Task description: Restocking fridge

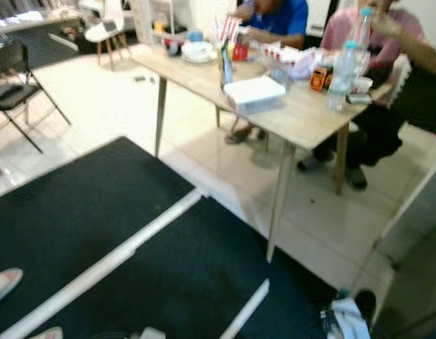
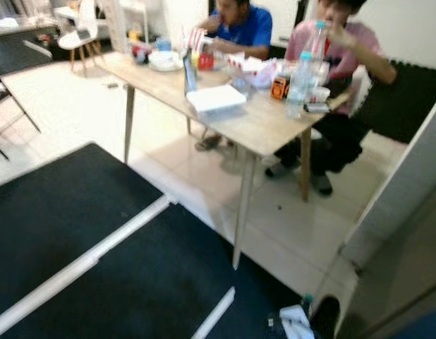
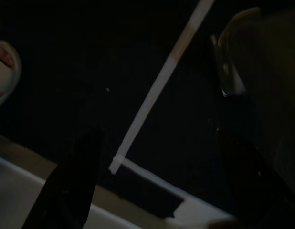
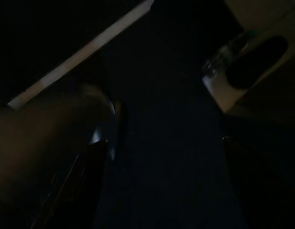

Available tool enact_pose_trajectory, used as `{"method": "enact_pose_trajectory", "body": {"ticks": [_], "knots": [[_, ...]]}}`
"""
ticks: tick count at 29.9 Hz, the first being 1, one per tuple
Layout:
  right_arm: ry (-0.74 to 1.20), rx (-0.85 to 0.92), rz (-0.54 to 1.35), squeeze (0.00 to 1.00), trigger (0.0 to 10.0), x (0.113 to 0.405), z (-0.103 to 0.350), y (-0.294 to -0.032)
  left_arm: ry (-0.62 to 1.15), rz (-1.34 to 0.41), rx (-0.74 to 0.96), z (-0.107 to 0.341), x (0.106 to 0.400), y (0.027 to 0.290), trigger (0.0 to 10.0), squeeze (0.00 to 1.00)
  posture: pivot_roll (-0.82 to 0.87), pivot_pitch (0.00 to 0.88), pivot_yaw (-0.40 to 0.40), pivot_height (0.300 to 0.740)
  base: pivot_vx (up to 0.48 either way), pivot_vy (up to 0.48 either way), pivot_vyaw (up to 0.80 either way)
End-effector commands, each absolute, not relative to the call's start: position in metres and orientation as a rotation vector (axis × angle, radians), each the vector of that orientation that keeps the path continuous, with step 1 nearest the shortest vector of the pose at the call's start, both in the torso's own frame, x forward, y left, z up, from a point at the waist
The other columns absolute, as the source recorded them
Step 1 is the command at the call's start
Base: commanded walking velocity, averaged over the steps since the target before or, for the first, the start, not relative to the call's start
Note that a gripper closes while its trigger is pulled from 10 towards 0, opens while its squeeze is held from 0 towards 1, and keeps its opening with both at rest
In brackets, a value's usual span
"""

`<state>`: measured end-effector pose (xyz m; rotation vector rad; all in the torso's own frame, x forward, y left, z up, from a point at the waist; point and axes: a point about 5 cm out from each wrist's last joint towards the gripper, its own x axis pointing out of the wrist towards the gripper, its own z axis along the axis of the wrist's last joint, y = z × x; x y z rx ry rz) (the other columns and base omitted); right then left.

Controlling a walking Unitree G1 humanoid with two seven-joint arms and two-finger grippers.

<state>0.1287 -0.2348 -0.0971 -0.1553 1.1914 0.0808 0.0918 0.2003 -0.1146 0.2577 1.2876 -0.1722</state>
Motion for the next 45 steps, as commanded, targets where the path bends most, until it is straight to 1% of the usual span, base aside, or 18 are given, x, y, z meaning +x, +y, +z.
{"method": "enact_pose_trajectory", "body": {"ticks": [1, 12, 29, 34, 45], "knots": [[1.175, -0.154, 0.068, 0.00, 10.0, 0.135, -0.095, -0.236, 1.323, -0.201, 0.240, -0.117, 0.081, 0.196, 10.0, 0.00, -0.06, 0.011, 0.027, 0.740, 0.300, 0.000, 0.00], [1.179, -0.142, 0.077, 0.00, 10.0, 0.133, -0.097, -0.230, 1.320, -0.201, 0.241, -0.117, 0.082, 0.198, 10.0, 0.00, -0.05, 0.011, 0.027, 0.740, 0.303, 0.000, 0.00], [1.175, -0.131, 0.078, 0.00, 10.0, 0.134, -0.097, -0.227, 1.319, -0.198, 0.238, -0.117, 0.082, 0.197, 10.0, 0.00, -0.04, 0.009, 0.032, 0.740, 0.305, 0.000, 0.00], [1.175, -0.133, 0.085, 0.00, 10.0, 0.134, -0.098, -0.226, 1.318, -0.198, 0.242, -0.117, 0.083, 0.198, 10.0, 0.00, -0.04, 0.010, 0.034, 0.740, 0.312, 0.000, -0.78], [1.172, -0.124, 0.088, 0.00, 10.0, 0.132, -0.098, -0.224, 1.327, -0.195, 0.239, -0.117, 0.079, 0.198, 10.0, 0.00, -0.04, 0.026, 0.033, 0.740, 0.316, 0.000, 0.00]]}}
